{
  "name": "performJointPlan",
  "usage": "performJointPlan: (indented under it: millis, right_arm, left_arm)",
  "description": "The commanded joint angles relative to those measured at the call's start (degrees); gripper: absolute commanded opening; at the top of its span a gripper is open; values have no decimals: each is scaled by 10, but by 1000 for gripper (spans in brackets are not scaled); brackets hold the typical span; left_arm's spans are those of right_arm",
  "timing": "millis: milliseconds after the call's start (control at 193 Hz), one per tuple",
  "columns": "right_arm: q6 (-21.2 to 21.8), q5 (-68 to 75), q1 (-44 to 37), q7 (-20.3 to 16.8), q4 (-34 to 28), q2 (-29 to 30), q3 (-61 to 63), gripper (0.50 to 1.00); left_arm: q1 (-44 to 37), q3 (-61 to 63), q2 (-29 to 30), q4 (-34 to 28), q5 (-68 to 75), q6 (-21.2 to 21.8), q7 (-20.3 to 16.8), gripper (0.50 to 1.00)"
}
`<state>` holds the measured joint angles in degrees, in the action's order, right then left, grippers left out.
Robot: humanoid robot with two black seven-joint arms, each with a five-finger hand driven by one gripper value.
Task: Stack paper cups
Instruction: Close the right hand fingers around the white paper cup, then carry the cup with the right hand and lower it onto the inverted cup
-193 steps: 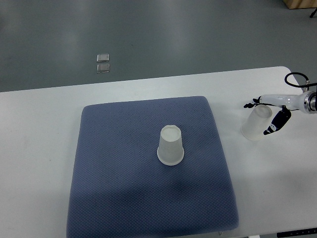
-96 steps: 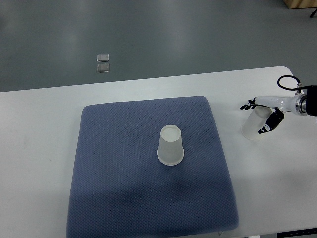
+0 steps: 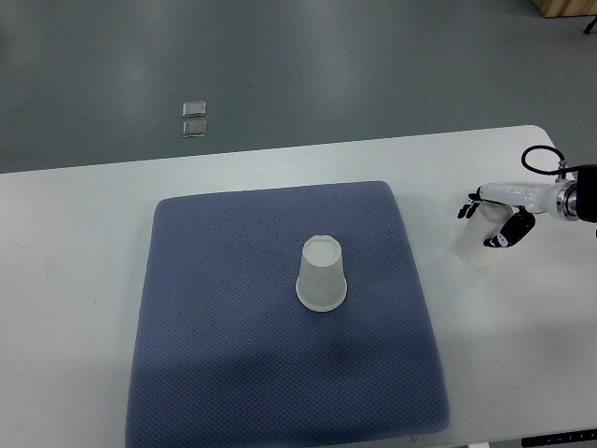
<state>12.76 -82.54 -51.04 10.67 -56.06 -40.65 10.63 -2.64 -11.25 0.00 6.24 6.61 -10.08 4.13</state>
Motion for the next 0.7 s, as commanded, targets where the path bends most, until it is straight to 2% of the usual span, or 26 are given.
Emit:
performJointPlan:
  millis: [0, 125, 348, 540, 696]
  right_arm:
    - [1, 0, -3, 3, 0, -3, 1, 727]
    - [1, 1, -9, 5, 0, -4, 1, 715]
    - [1, 1, -19, 26, 0, -7, 1, 580]
    - [7, 8, -53, 30, -14, -16, 11, 586]
    - [34, 11, -108, 55, -77, -49, 12, 594]
  left_arm:
    - [0, 0, 0, 0, 0, 0, 0, 1000]
    - [0, 0, 0, 0, 0, 0, 0, 1000]
    - [0, 0, 0, 0, 0, 0, 0, 1000]
    - [0, 0, 0, 0, 1, 0, 0, 1000]
    - [0, 0, 0, -1, 0, 0, 0, 1000]
